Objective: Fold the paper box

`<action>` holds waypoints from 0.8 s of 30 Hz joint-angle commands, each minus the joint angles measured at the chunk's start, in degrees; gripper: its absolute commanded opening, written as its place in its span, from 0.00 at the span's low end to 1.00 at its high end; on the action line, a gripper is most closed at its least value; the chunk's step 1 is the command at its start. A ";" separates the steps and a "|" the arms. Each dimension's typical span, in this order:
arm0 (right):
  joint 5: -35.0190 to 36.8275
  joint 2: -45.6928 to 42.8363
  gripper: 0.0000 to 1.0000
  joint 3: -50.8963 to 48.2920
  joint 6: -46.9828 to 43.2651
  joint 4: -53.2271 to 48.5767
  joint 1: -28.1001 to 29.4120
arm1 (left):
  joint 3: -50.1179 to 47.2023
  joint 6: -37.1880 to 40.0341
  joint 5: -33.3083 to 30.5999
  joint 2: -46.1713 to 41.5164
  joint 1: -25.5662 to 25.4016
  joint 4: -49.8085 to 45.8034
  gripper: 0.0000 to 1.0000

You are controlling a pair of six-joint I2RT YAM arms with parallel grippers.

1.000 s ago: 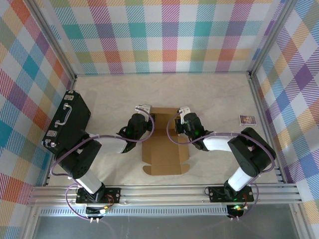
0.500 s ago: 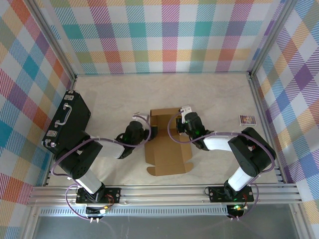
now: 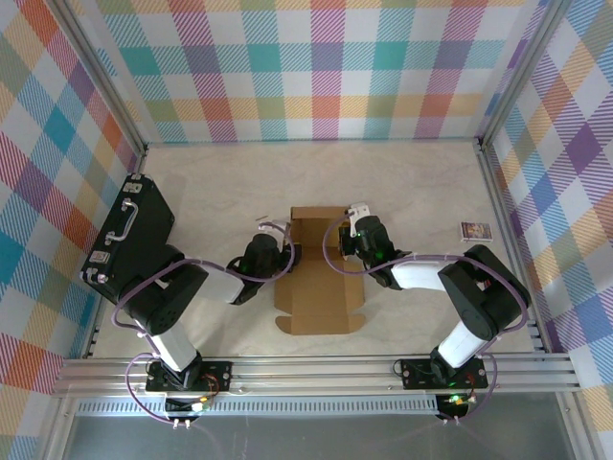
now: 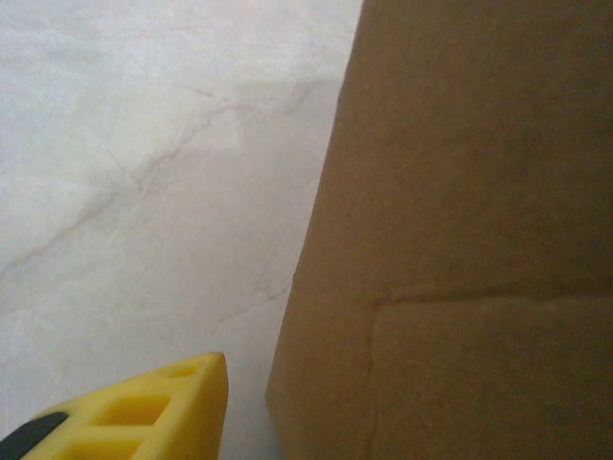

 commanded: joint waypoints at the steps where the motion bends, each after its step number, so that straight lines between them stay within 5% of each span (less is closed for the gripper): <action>1: -2.11 0.33 0.00 -0.01 0.61 -1.42 0.33 | 2.26 0.59 -2.67 1.58 -0.40 0.03 0.37; 3: -2.63 0.23 0.00 0.09 1.01 -1.74 0.38 | 3.19 0.70 -4.87 2.39 -0.39 -0.83 0.24; 5: -2.95 0.40 0.00 0.39 1.15 -1.97 0.33 | 3.95 0.77 -6.95 2.93 -0.39 -1.16 0.00; 7: -2.58 0.57 0.00 0.73 1.10 -2.55 0.33 | 4.54 1.03 -7.58 3.22 -0.40 -1.41 0.00; 10: -1.61 0.56 0.18 1.24 1.28 -3.58 0.34 | 4.49 1.03 -7.65 3.51 -0.41 -0.81 0.00; 15: -1.07 0.86 0.34 1.36 2.50 -5.03 0.39 | 4.28 -1.09 -10.05 3.19 -0.43 -0.70 0.00; 24: -1.41 1.48 0.23 0.15 2.61 -3.43 0.34 | 4.22 -1.76 -9.65 3.89 -1.11 0.72 0.00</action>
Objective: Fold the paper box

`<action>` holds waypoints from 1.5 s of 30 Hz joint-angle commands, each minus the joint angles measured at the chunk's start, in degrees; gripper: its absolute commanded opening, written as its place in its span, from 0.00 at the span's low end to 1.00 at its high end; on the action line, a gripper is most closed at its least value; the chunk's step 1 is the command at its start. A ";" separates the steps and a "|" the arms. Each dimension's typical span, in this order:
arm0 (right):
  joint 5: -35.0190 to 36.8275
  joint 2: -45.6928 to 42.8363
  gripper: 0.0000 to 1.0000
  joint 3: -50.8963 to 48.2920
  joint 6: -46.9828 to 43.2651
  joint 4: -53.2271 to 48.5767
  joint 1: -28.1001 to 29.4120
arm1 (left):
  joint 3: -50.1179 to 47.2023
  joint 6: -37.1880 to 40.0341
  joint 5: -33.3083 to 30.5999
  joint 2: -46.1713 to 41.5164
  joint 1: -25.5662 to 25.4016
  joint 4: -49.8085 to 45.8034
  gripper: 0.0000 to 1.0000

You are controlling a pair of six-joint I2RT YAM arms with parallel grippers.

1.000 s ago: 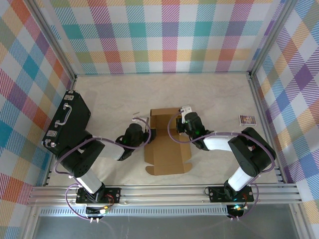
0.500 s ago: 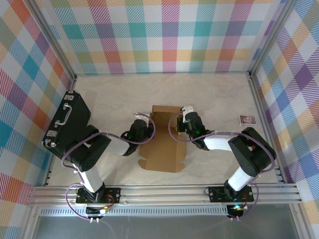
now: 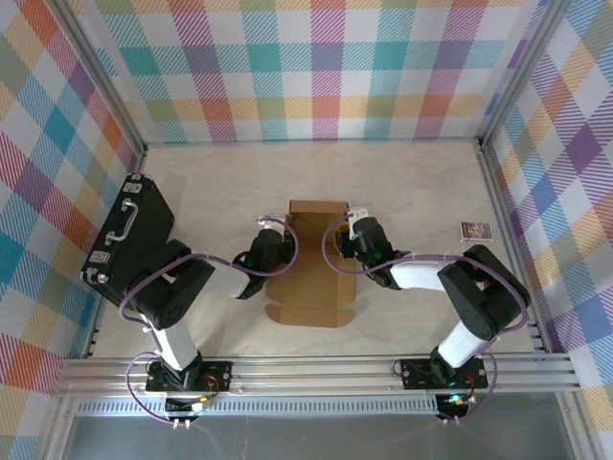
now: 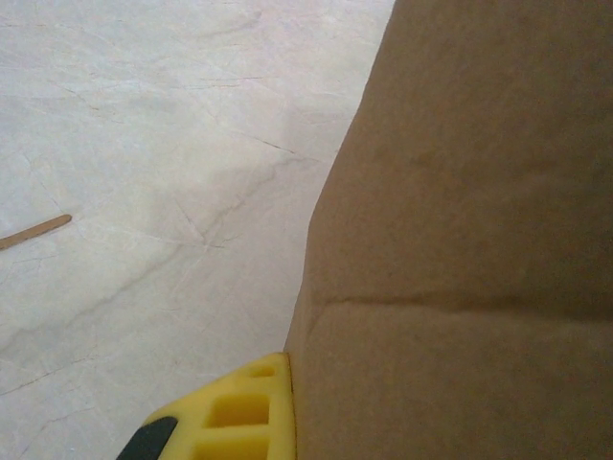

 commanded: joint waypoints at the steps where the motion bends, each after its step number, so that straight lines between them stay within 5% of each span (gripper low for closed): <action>1: -0.97 1.89 0.22 0.21 -0.44 0.75 0.25 | 0.48 -0.44 -1.45 0.89 -0.53 1.03 0.00; 4: -0.98 4.06 0.22 2.28 -1.77 0.71 0.24 | 0.52 -0.55 -0.69 0.78 -0.60 0.83 0.00; 11: -0.22 7.05 0.00 3.87 -3.24 2.42 0.27 | 0.48 -1.41 0.12 0.08 -0.97 0.51 0.00; 19: 3.55 7.87 0.00 4.63 -6.70 4.28 0.22 | 0.72 -1.85 -0.37 -0.80 -1.47 -0.06 0.00; 21: 1.77 8.36 0.22 4.70 -6.93 4.55 0.24 | 1.08 -1.84 -0.23 -0.71 -1.72 -0.47 0.00; 24: 0.13 9.20 0.22 4.09 -6.31 4.13 0.25 | 1.26 -1.86 -0.38 -0.65 -2.09 -0.51 0.00; 29: 0.13 7.99 0.21 2.07 -5.74 5.04 0.25 | 2.68 -2.02 -0.16 -0.82 -2.50 -1.50 0.00; 33: -0.18 8.61 0.01 2.27 -6.06 4.67 0.26 | 3.03 -2.20 -0.98 -1.89 -3.00 -2.19 0.00; 38: 1.34 7.71 0.00 2.02 -3.91 5.01 0.27 | 2.30 -2.28 -2.23 -2.08 -3.50 -1.17 0.00; 41: 0.36 7.65 0.29 2.52 -2.51 4.10 0.28 | 1.98 -2.23 -2.62 -1.53 -3.70 -0.40 0.00; 45: -2.07 7.80 0.23 3.10 -3.46 2.47 0.25 | 2.24 -2.38 -2.87 -1.56 -3.95 -1.27 0.00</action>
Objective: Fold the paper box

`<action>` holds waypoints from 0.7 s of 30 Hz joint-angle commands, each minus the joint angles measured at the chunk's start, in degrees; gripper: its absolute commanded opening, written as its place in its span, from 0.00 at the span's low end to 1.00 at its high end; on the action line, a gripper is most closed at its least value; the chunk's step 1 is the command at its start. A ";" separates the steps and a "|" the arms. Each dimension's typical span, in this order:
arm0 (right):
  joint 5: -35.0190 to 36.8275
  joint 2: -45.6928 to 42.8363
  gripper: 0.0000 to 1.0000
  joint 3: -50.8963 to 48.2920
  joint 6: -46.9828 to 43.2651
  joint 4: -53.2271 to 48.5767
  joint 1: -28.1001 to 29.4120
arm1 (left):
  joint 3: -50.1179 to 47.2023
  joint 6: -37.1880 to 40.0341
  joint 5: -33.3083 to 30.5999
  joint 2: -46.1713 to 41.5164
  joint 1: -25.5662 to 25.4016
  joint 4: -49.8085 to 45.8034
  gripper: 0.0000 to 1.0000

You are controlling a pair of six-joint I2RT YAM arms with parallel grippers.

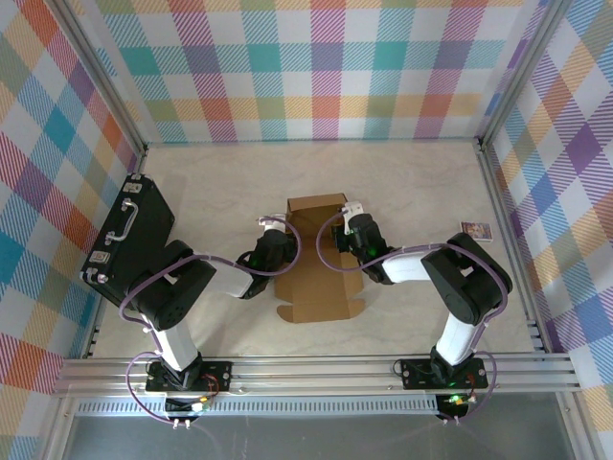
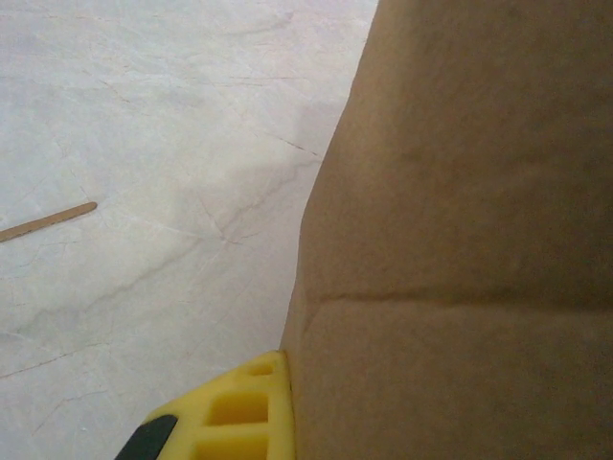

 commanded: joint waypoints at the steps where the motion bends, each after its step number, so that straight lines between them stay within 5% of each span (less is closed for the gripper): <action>1: -3.29 0.28 0.20 -0.39 -0.07 -4.19 0.34 | 0.65 1.07 2.19 -1.81 -1.88 1.54 0.00; 4: -3.91 -0.35 0.00 -1.34 0.15 -3.33 0.33 | 0.98 -0.06 0.92 -2.68 -1.92 -0.18 0.00; 10: -3.87 -1.13 0.00 -1.82 0.37 -2.11 0.33 | 0.78 -0.02 -0.22 -3.30 -3.23 -0.16 0.00; 12: -3.45 -1.59 0.26 -1.95 0.91 -1.78 0.33 | 0.17 0.42 -0.70 -3.13 -3.34 0.86 0.00; 21: -6.77 -2.34 0.36 -3.24 0.45 -2.63 0.33 | -0.68 0.06 -2.10 -4.17 -3.43 1.22 0.00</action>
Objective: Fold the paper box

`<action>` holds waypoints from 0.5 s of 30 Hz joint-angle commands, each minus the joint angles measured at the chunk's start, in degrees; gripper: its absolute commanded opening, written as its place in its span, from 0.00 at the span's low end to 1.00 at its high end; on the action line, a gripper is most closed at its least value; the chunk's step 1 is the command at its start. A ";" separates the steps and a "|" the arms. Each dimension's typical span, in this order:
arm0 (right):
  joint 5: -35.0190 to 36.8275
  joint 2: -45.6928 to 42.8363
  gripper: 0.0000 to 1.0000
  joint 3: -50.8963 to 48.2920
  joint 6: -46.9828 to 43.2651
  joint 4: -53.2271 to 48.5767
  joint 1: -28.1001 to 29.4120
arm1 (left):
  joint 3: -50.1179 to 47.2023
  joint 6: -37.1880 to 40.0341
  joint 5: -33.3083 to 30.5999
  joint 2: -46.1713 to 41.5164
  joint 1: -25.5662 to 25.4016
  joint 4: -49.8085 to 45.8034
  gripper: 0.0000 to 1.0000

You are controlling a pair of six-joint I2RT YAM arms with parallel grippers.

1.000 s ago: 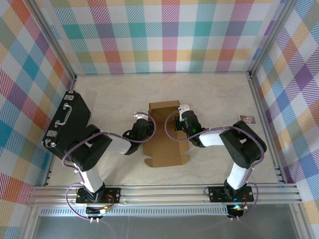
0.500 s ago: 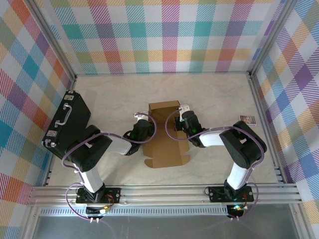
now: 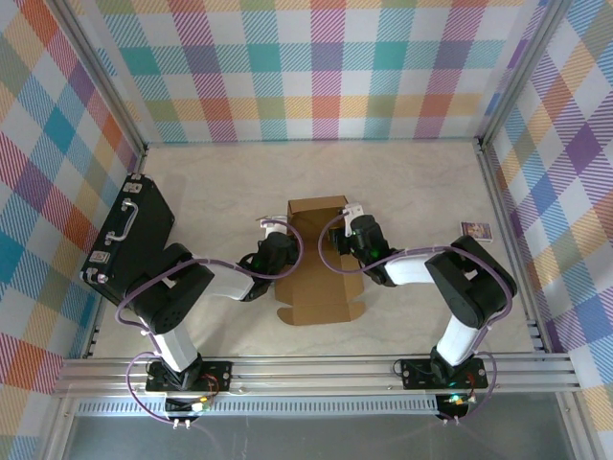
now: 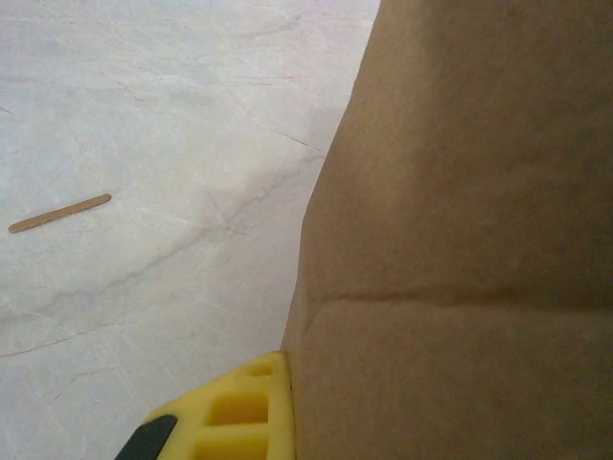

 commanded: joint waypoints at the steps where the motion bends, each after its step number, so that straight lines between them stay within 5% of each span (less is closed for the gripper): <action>1: -3.37 -0.52 0.36 -1.76 0.02 -2.63 0.36 | -0.39 0.51 1.86 -2.68 -1.40 3.51 0.00; 15: -6.76 1.81 0.36 -1.57 0.52 -1.91 0.40 | -0.87 -1.53 0.71 -4.30 -1.43 1.68 0.00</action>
